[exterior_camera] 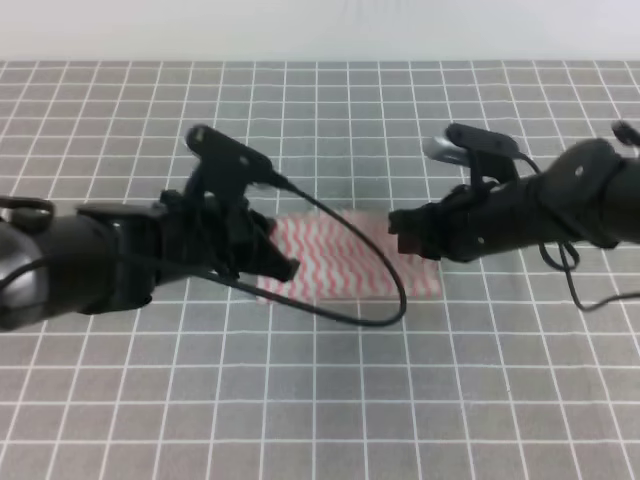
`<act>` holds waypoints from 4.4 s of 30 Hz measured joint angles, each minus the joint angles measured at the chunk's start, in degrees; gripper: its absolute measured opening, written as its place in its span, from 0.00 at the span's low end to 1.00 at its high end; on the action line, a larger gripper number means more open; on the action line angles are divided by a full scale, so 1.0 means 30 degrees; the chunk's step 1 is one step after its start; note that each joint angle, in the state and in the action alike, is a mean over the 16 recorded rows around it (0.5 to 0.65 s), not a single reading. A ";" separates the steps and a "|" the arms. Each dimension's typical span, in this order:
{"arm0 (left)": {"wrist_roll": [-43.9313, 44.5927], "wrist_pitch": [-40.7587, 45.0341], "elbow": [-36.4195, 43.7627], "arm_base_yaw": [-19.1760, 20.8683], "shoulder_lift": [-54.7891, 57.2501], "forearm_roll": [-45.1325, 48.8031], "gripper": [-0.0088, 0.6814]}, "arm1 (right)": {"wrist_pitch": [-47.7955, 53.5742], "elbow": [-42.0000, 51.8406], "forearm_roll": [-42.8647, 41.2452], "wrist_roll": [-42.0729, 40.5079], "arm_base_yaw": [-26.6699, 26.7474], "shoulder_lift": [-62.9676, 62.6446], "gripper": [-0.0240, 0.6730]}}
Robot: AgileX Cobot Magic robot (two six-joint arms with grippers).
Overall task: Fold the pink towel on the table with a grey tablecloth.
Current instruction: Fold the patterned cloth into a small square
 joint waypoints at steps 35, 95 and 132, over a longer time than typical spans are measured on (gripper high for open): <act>-0.0328 0.0008 -0.0130 0.0004 0.0912 0.0079 0.01 | 0.2359 -0.5220 -0.1716 0.0000 0.0002 0.3169 0.44; -0.0276 -0.0045 -0.0130 0.0005 0.0917 0.0079 0.01 | 0.5533 -1.0779 -0.5467 0.0703 -0.0036 0.7391 0.01; 0.0184 -0.0849 -0.0130 0.0005 0.0940 0.0079 0.01 | 0.9645 -1.0440 -0.8785 0.3961 -0.0450 0.3118 0.01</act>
